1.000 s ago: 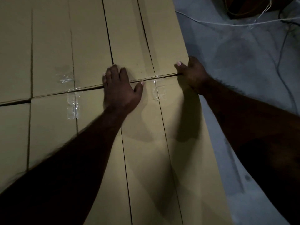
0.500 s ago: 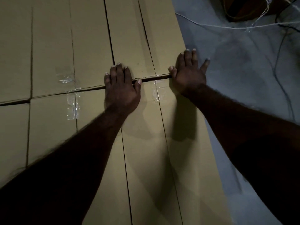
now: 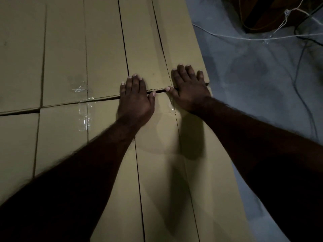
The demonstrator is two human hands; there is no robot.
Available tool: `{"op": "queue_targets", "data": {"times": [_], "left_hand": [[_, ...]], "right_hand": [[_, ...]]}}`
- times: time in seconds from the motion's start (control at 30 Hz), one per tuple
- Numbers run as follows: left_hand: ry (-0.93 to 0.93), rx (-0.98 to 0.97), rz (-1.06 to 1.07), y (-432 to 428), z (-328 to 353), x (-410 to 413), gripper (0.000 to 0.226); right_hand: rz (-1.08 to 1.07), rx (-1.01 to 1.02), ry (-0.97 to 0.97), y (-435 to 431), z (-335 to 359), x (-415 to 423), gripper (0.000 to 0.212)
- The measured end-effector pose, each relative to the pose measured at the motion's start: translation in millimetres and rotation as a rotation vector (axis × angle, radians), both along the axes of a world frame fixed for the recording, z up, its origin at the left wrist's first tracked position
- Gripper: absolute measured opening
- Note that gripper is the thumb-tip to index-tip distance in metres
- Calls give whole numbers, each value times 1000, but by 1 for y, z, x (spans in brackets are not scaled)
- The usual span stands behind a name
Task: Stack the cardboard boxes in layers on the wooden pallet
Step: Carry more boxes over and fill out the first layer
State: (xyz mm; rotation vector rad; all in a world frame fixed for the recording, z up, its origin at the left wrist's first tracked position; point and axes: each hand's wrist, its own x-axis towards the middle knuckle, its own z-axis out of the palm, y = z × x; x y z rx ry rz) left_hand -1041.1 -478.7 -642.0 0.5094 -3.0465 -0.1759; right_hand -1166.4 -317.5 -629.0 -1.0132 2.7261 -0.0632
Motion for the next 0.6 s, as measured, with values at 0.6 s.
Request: {"op": "queue_targets", "data": {"times": [0.6], "left_hand": [[-145, 258, -11, -27, 92, 41, 58]], "right_hand": [[-194, -186, -139, -41, 74, 93, 56]]}}
